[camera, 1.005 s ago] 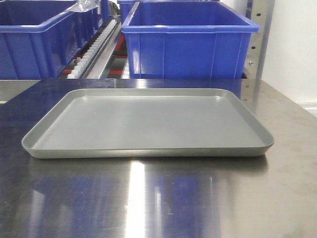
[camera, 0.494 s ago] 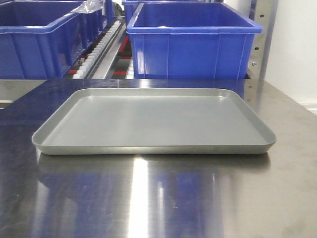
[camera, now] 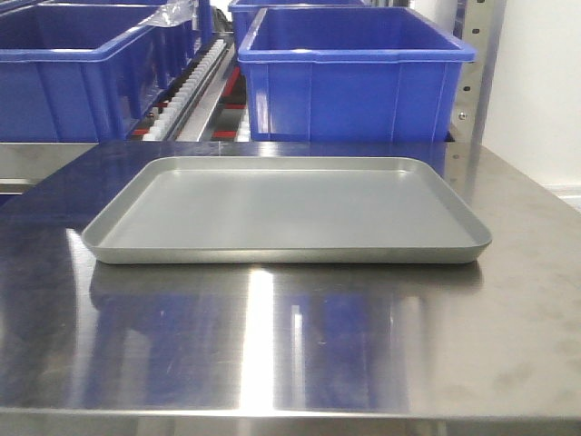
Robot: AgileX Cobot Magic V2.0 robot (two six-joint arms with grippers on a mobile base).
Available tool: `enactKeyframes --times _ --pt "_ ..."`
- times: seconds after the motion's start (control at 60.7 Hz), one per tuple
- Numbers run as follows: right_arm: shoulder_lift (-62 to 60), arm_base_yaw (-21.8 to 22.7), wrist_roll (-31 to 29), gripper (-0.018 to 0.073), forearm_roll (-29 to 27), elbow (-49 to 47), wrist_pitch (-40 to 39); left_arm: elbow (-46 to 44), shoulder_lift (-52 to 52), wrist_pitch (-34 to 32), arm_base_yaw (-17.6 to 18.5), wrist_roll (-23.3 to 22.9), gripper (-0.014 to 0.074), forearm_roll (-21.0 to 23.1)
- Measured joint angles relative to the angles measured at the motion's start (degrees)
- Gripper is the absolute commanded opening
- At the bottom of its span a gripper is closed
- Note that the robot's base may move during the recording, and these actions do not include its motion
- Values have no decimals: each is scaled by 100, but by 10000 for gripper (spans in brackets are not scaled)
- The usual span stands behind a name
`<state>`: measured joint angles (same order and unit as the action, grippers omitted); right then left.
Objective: Sort and place red and blue blocks on shelf
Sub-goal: 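Drive the base away from the table holding both cubes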
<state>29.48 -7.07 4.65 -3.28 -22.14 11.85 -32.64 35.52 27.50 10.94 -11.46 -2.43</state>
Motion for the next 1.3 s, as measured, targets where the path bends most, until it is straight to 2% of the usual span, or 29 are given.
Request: enactKeyframes --times 1.302 --pt "0 0 0 60 0 0 0 0 0 0 0 0 127 0"
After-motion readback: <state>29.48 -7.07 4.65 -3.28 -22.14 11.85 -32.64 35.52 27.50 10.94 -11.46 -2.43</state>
